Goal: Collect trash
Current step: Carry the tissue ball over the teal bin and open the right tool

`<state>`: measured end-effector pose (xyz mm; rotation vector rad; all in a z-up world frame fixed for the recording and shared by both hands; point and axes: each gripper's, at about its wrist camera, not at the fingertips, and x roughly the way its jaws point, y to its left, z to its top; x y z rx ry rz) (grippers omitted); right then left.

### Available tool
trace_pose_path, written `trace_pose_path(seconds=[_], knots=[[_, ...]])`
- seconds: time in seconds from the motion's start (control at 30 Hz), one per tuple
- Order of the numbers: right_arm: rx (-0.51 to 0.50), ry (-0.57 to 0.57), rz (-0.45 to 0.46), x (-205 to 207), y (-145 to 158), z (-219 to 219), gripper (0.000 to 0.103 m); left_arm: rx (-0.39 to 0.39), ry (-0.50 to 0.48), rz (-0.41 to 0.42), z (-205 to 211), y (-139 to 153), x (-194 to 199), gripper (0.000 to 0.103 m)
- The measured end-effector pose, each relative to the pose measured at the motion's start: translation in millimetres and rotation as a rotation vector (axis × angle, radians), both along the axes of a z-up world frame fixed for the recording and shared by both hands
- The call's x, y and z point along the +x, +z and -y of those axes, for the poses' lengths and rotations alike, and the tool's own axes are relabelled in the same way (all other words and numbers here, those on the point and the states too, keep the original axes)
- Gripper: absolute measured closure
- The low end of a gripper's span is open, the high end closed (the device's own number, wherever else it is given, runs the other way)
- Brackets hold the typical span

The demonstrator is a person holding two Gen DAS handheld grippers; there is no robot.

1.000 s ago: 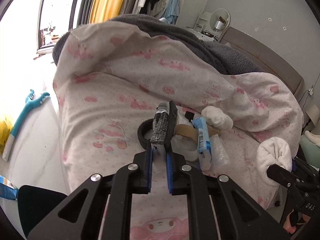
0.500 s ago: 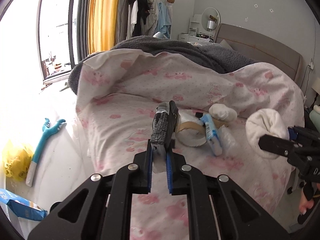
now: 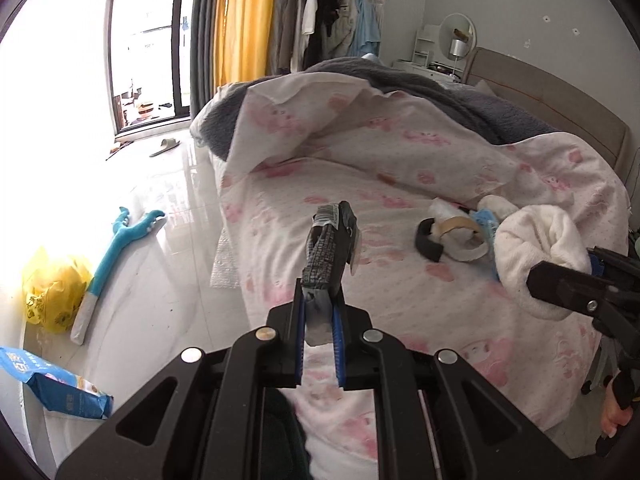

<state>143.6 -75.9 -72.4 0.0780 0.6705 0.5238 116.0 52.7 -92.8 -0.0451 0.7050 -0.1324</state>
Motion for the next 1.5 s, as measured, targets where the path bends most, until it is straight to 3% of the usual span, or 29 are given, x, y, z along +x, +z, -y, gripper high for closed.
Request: trace_pose_path(seconds=[0.27, 0.67, 1.2, 1.27, 1.43, 1.5], knots=[[-0.005, 0.046, -0.018, -0.5, -3.0, -38.9, 0.053, 0.052, 0.034, -0.085, -36.3, -22.4, -7.7, 0.089], [-0.054, 0.127, -0.076, -0.7, -22.1, -101.6, 0.053, 0.09, 0.052, -0.298, -89.1, -87.6, -24.9, 0.089], [-0.106, 0.184, -0.192, 9.1, -62.8, -160.8, 0.053, 0.005, 0.039, -0.536, -136.5, -137.0, -40.7, 0.085], [-0.112, 0.185, -0.212, 11.9, -69.9, -167.1, 0.053, -0.001, 0.039, -0.55, -141.1, -139.6, -43.7, 0.07], [-0.129, 0.187, -0.257, 18.1, -88.5, -179.3, 0.053, -0.029, 0.061, -0.526, -154.6, -130.3, -48.1, 0.045], [-0.138, 0.188, -0.277, 18.3, -96.0, -184.2, 0.053, -0.032, 0.077, -0.488, -160.1, -121.3, -50.1, 0.041]])
